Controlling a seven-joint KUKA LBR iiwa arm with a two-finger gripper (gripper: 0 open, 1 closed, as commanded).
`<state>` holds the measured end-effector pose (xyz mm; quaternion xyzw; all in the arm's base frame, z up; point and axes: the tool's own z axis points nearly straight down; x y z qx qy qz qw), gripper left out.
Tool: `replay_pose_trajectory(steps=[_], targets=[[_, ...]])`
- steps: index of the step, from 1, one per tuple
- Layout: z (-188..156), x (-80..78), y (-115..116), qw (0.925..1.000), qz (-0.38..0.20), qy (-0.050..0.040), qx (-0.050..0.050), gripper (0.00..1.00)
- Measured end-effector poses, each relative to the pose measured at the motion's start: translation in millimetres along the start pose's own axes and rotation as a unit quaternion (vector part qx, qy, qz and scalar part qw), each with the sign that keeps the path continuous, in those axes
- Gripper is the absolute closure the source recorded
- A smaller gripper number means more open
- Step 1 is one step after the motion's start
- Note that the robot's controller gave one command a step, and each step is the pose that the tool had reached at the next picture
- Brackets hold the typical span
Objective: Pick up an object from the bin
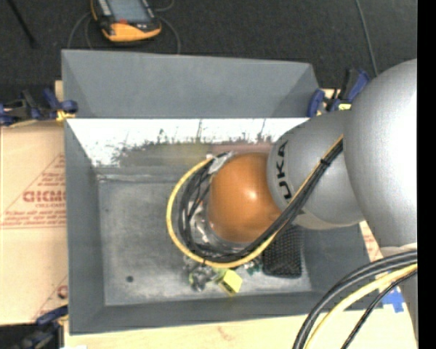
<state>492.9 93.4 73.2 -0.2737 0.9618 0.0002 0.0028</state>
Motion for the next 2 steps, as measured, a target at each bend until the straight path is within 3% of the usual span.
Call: replay_pose_trajectory(steps=[1,2], targets=[[0,0.0,0,1.0000,0.000,0.0000,0.000,1.00],[-160,-11.8,-14,0.9999,0.011,-0.0008,0.001,1.00]])
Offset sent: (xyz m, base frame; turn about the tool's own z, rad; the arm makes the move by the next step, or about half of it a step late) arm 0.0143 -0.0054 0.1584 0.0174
